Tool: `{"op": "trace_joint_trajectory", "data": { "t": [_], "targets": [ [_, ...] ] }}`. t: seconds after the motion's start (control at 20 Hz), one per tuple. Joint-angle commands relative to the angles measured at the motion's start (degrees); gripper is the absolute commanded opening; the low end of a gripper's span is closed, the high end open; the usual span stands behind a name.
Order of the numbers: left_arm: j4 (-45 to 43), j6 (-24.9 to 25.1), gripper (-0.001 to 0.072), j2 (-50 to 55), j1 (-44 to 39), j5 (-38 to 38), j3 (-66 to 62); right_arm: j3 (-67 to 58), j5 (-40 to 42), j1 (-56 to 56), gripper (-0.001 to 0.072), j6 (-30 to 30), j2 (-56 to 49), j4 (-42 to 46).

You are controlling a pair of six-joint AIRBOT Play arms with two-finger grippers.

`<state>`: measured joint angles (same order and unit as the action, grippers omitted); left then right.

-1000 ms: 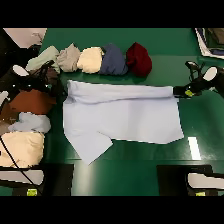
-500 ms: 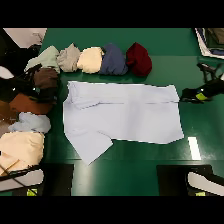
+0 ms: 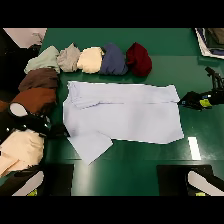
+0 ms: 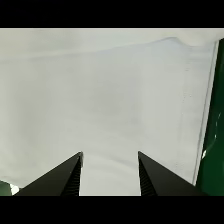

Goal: Fold the shirts.

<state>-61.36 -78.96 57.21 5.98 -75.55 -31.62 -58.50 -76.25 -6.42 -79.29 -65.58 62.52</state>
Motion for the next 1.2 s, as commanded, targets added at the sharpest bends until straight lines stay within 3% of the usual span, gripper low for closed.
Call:
{"op": "trace_joint_trajectory", "data": {
  "t": [0.0, 0.4, 0.45, 0.5, 0.7, 0.8, 0.85, 0.95, 1.15],
  "targets": [
    [0.94, -1.27, 0.0503, -1.20, -1.95, 2.43, 6.62, 0.35, 0.20, -0.24, 0.0415, 0.37, 0.31, -1.51],
    [11.56, -0.17, 0.0495, -1.18, -1.95, 12.17, 8.24, 0.42, -1.86, -0.28, 0.0414, 0.48, 0.33, -1.22],
    [11.72, -0.11, 0.0285, -1.20, -1.95, 12.11, 8.24, 0.57, -2.95, -0.76, 0.0415, 0.52, 0.35, -0.61],
    [12.33, 0.55, 0.0022, -1.20, -1.95, 11.98, 8.24, 1.53, -3.56, -1.49, 0.0415, 0.52, 0.74, -0.57],
    [15.52, 3.34, 0.0022, -1.20, -1.95, 11.76, 7.67, 11.93, -4.22, -7.74, 0.0417, 0.50, 5.44, 3.89],
    [15.61, 4.42, 0.0022, -1.20, -1.95, 10.84, 6.56, 17.84, -6.14, -11.98, 0.0675, 0.52, 7.45, 6.05],
    [15.61, 4.44, 0.0022, -1.20, -1.95, 10.51, 5.95, 20.39, -6.62, -13.92, 0.0672, 0.52, 7.91, 6.16],
    [15.61, 4.48, 0.0022, -1.20, -1.95, 10.27, 5.07, 25.11, -5.27, -16.04, 0.0565, 0.52, 8.50, 5.99],
    [15.58, 4.46, 0.0022, -1.20, -1.95, 10.05, 4.83, 30.29, 0.13, -16.06, 0.0545, 2.38, 8.52, -1.05]
  ]
}}
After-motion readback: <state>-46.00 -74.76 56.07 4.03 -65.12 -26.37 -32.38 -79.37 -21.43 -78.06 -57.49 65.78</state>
